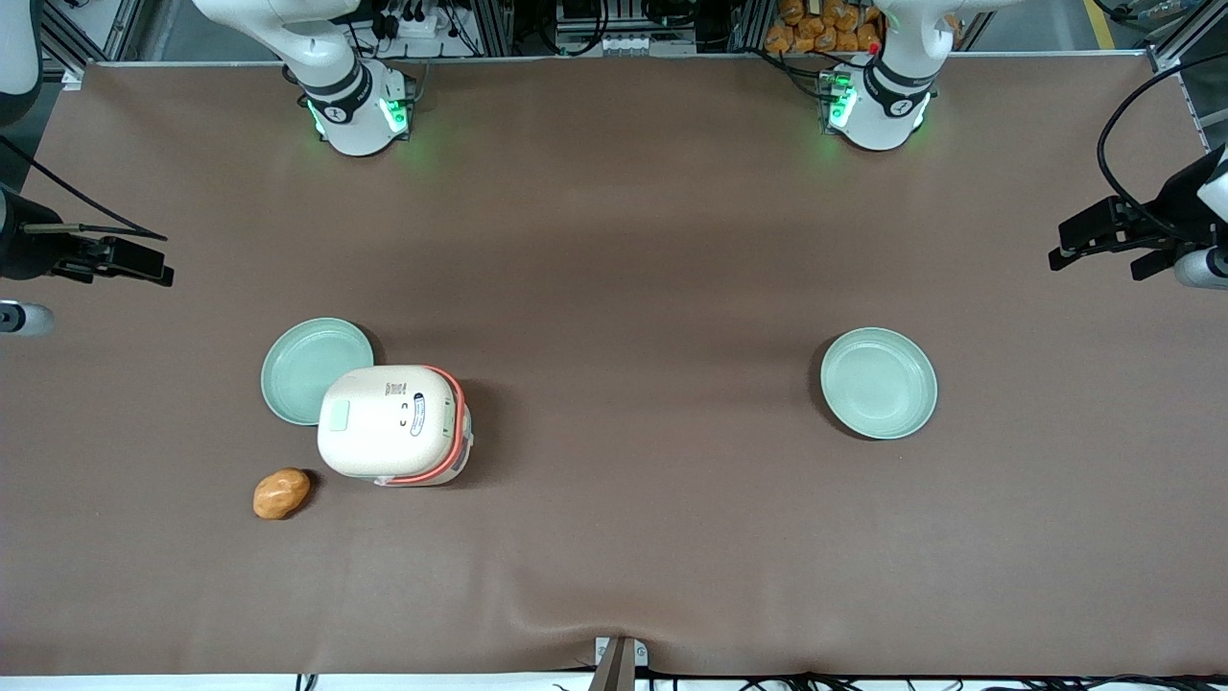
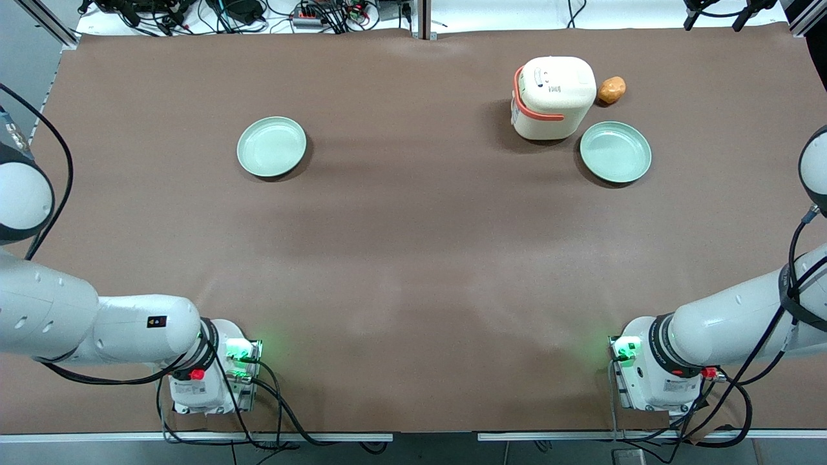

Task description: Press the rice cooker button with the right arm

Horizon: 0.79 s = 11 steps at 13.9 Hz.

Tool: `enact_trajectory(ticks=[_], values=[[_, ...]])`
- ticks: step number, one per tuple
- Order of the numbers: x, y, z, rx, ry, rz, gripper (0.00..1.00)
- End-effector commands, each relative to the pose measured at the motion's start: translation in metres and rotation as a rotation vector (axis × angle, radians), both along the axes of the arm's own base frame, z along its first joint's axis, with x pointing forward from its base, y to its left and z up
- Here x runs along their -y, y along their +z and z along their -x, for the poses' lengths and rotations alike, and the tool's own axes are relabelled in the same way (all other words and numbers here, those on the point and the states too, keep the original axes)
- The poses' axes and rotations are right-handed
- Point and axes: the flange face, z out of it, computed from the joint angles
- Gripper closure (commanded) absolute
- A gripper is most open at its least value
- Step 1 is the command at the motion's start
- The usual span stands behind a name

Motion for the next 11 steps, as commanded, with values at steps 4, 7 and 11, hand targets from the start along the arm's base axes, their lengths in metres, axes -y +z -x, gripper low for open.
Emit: enact_trajectory(ticks=[4,7,11], values=[[-0.0032,0.0005,0.0043,-0.002,0.011,-0.01,0.0],[-0.0058,0.0013,0.0039,0.001,0.016,-0.009,0.0],[-0.0058,0.0087,0.0028,0.017,0.014,-0.006,0.0]])
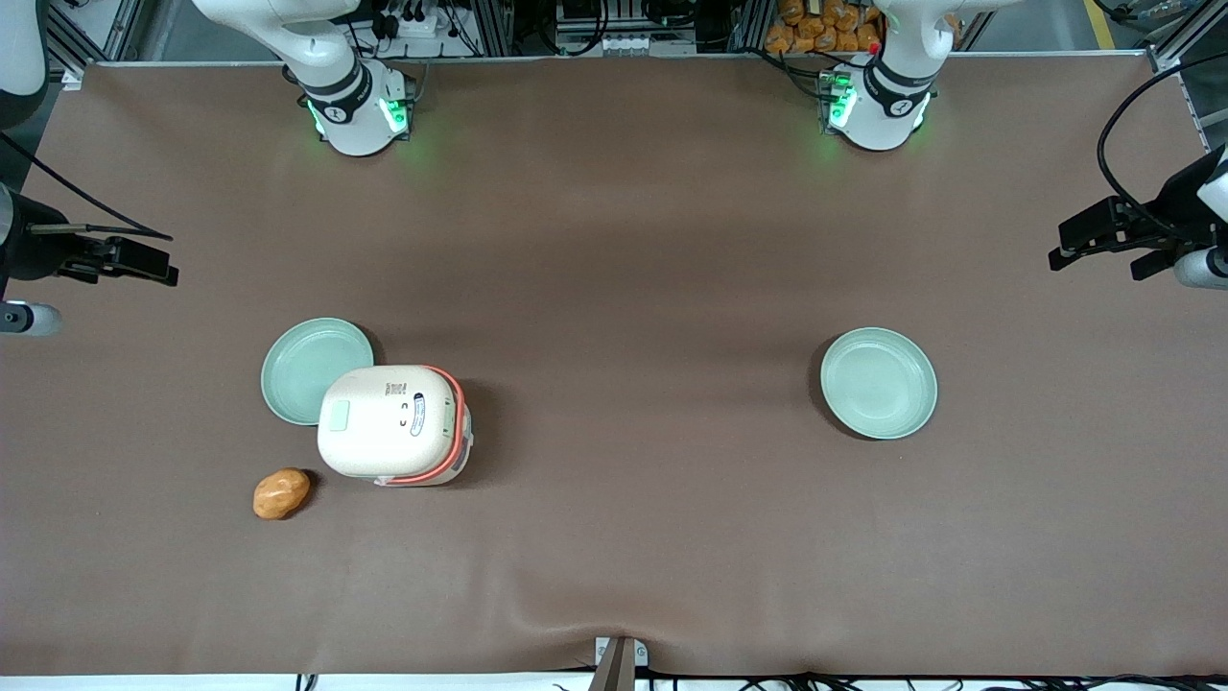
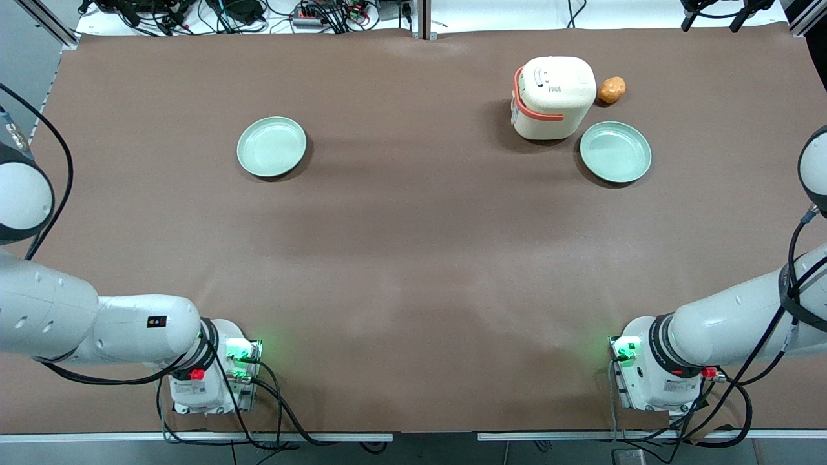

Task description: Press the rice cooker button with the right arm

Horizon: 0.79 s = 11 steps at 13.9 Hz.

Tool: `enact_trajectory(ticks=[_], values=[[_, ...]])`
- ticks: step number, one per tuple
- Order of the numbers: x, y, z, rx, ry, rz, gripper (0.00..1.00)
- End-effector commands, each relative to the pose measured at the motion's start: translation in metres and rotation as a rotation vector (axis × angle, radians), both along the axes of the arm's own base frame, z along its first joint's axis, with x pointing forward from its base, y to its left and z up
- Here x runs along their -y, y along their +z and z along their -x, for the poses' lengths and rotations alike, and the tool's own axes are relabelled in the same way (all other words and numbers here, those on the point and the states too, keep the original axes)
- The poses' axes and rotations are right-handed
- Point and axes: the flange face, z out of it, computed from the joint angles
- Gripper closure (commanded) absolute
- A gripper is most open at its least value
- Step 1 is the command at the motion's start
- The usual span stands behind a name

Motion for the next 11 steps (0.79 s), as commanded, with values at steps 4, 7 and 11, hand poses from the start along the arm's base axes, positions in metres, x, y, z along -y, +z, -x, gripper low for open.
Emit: enact_trajectory(ticks=[4,7,11], values=[[-0.0035,0.0153,0.0027,0.029,0.009,-0.006,0.0],[-0.0026,0.0153,0.0027,0.029,0.009,-0.006,0.0],[-0.001,0.0153,0.0028,0.029,0.003,-0.007,0.0]])
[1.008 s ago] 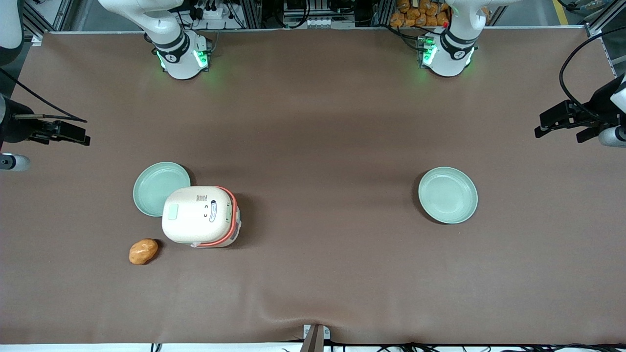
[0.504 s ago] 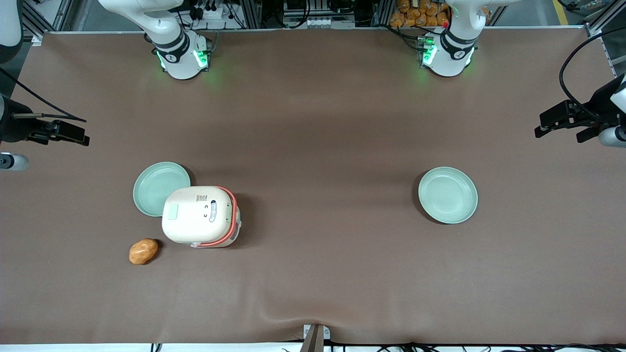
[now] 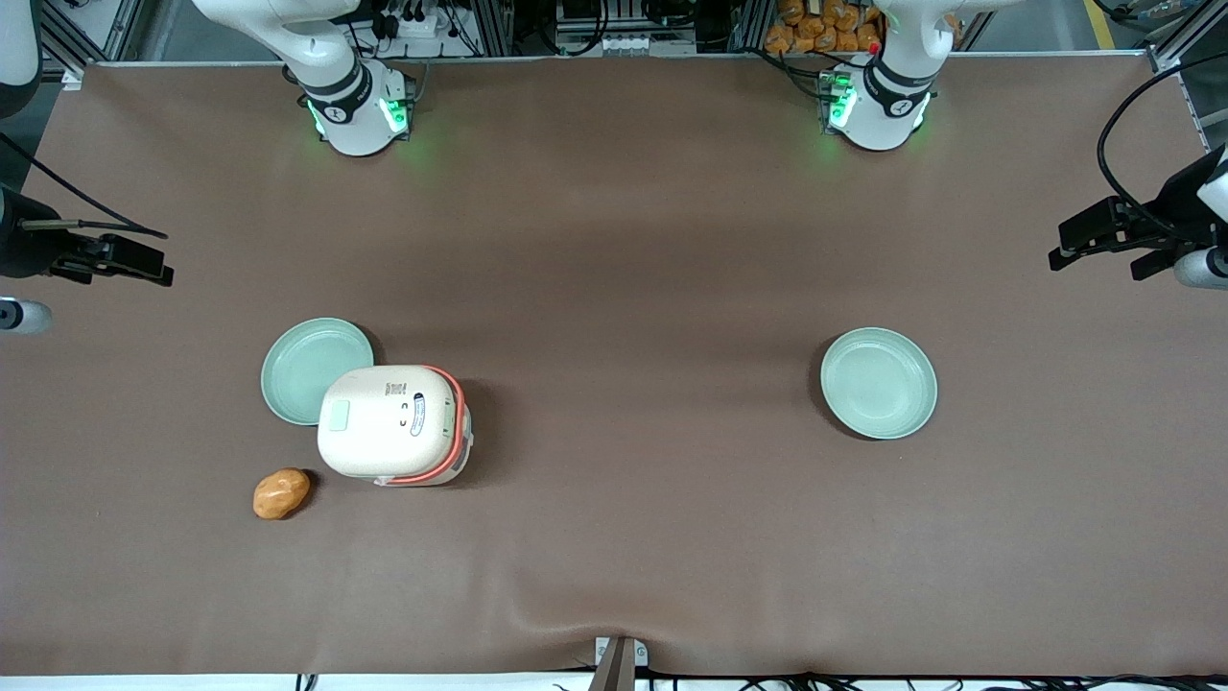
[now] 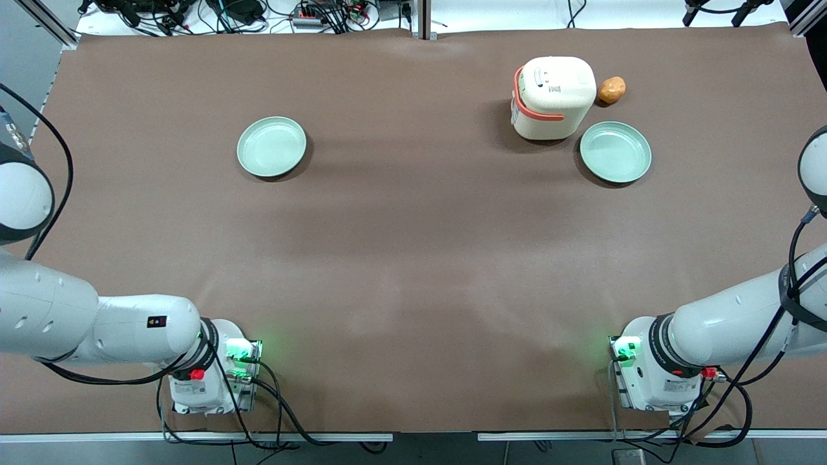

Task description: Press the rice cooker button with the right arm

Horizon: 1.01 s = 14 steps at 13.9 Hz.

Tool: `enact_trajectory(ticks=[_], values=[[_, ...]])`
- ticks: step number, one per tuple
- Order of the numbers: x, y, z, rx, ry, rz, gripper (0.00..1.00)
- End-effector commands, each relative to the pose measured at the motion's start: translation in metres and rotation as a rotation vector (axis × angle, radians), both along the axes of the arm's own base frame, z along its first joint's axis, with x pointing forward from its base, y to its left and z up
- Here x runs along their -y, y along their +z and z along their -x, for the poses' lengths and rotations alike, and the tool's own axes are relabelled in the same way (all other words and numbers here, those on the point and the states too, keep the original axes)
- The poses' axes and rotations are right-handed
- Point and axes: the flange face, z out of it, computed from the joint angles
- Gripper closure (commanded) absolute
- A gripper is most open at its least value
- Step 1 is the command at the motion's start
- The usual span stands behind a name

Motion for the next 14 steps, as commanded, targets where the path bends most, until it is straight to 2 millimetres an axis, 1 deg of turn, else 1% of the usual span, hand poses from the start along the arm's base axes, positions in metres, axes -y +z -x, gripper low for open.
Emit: enact_trajectory(ticks=[1,2,3,5,7,9,11,12,13,14], values=[[-0.002,0.006,0.003,0.008,-0.001,-0.007,0.0],[-0.003,0.007,0.003,0.009,0.001,-0.003,0.0],[-0.004,0.014,0.002,0.026,0.001,-0.003,0.0],[-0.006,0.016,0.001,0.031,0.003,-0.013,0.0],[-0.018,0.014,0.001,0.03,0.024,-0.018,0.0],[-0.035,0.004,-0.004,0.014,0.049,-0.02,0.0],[-0.061,-0.006,-0.008,0.003,0.091,-0.018,0.0],[-0.065,-0.017,-0.015,-0.003,0.092,-0.016,0.0],[-0.067,-0.021,-0.02,0.013,0.093,-0.018,0.07],[-0.07,-0.026,-0.025,0.026,0.089,-0.041,0.21]])
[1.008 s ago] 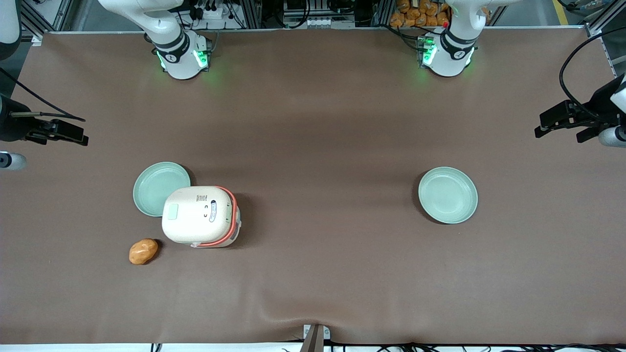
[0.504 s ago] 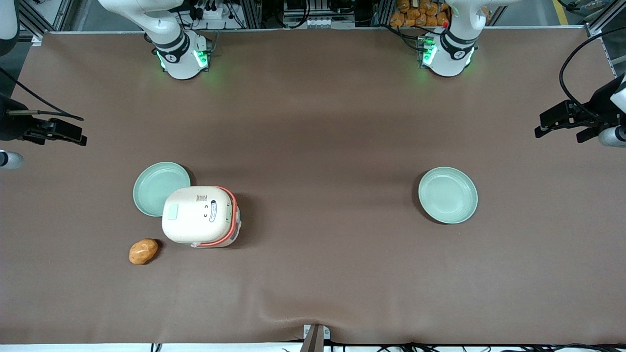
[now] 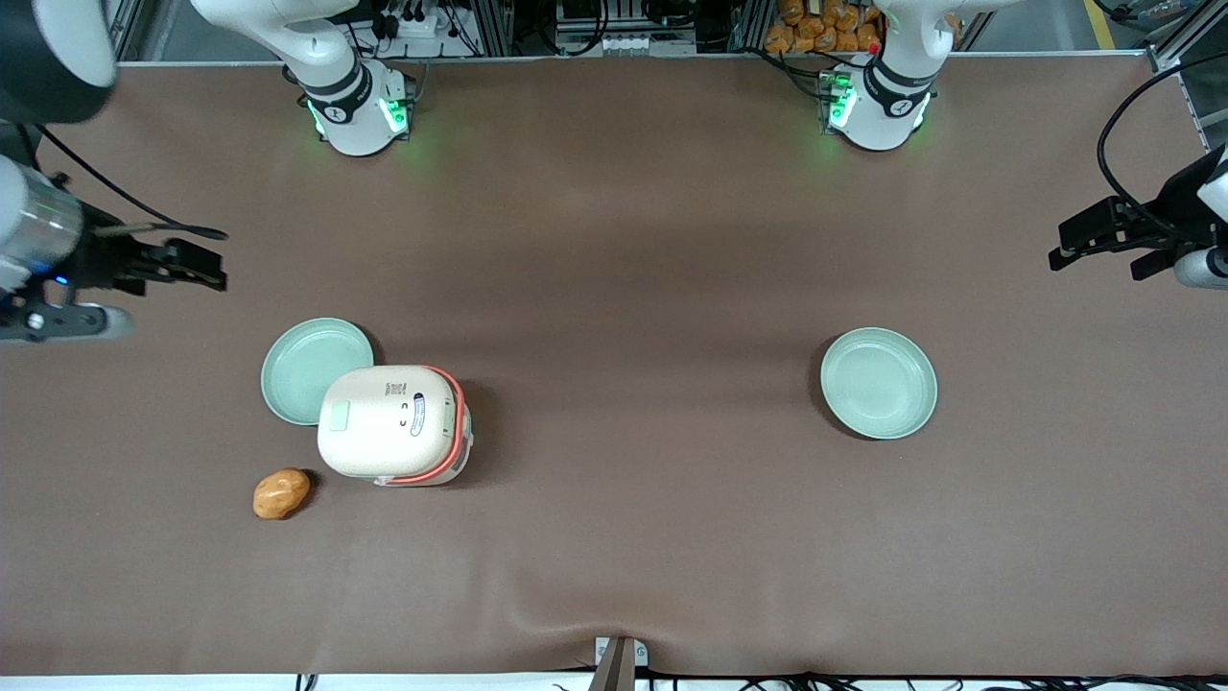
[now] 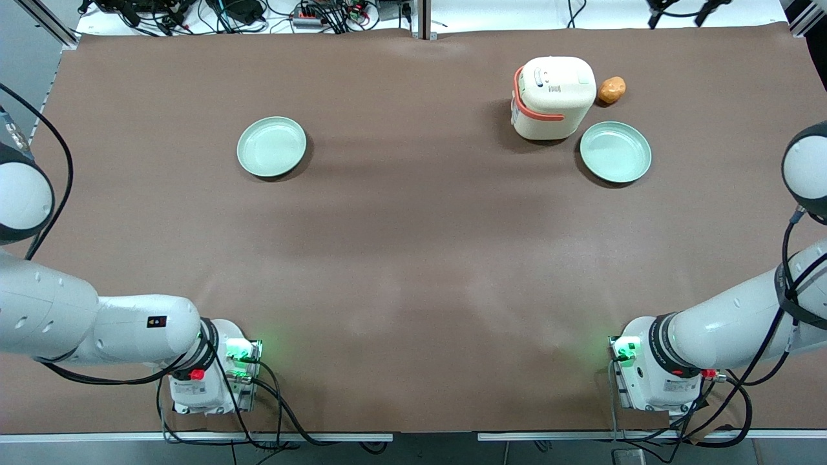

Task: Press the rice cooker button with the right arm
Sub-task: 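Move the right gripper over the rice cooker's green lid button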

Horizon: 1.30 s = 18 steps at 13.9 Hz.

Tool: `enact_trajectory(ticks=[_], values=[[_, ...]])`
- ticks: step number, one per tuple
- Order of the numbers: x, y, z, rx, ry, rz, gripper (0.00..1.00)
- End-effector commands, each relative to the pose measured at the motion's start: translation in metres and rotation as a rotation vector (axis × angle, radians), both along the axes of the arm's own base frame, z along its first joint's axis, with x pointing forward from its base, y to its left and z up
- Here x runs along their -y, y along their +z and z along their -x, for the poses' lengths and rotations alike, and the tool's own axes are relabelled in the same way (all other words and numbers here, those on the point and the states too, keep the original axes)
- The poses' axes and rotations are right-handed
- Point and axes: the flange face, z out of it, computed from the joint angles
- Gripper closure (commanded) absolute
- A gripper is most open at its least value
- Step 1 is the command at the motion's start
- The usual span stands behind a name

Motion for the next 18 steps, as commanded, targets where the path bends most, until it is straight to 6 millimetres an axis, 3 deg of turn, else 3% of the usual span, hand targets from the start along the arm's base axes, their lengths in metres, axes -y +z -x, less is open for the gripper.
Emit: enact_trajectory(ticks=[1,2,5,8,12,18], values=[[-0.002,-0.02,-0.015,0.001,-0.026,-0.051,0.31],[-0.004,-0.038,-0.023,-0.023,-0.032,-0.065,0.4],[-0.008,-0.064,-0.039,-0.01,-0.064,-0.084,0.43],[-0.018,-0.089,-0.048,-0.028,-0.073,-0.083,0.8],[-0.03,-0.112,-0.064,0.01,-0.1,-0.095,1.0],[-0.044,-0.16,-0.083,0.033,-0.096,-0.084,1.0]])
